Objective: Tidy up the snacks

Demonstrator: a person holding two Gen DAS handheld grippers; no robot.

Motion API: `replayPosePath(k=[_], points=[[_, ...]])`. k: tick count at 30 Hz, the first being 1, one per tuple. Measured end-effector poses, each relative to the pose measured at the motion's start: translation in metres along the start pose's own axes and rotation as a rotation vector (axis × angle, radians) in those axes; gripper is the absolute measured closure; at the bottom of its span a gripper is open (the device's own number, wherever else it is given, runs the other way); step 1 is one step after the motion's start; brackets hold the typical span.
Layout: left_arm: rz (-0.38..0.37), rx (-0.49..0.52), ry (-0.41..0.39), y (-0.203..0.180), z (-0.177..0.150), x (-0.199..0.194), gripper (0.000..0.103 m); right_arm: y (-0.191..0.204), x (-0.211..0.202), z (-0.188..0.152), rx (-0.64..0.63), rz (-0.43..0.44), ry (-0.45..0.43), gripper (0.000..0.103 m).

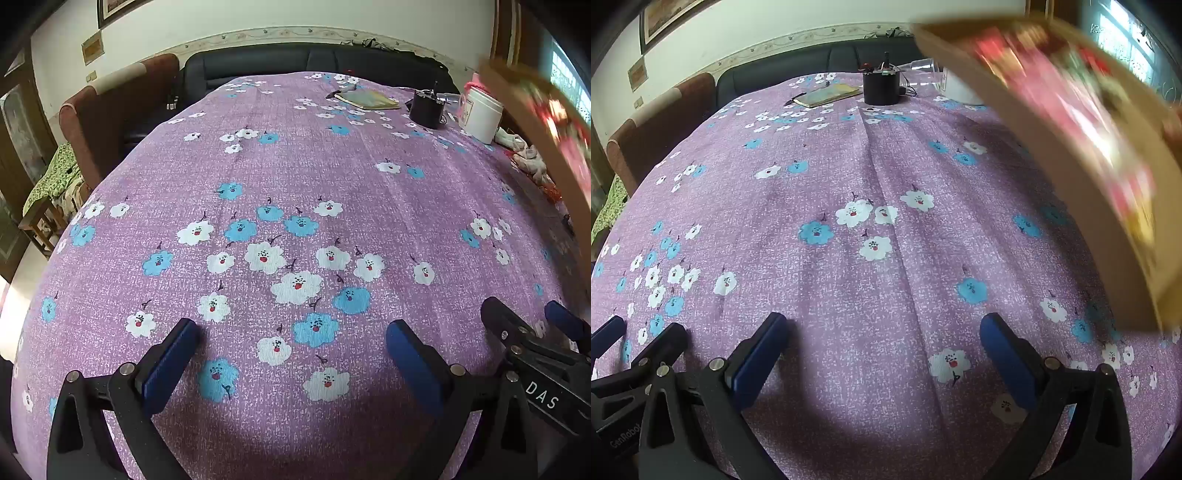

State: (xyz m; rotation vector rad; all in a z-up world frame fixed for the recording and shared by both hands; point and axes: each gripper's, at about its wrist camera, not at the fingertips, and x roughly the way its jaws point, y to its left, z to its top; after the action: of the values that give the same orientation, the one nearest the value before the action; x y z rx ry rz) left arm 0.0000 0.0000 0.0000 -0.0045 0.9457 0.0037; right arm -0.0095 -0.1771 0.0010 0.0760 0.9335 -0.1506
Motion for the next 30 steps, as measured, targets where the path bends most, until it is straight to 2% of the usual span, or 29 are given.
replayPosePath(k=[30], points=[[0.0, 0.0, -0.001, -0.0002, -0.0002, 0.0002, 0.0, -0.0024, -0.0004, 0.0017, -0.001, -0.001, 0.002, 0.0]])
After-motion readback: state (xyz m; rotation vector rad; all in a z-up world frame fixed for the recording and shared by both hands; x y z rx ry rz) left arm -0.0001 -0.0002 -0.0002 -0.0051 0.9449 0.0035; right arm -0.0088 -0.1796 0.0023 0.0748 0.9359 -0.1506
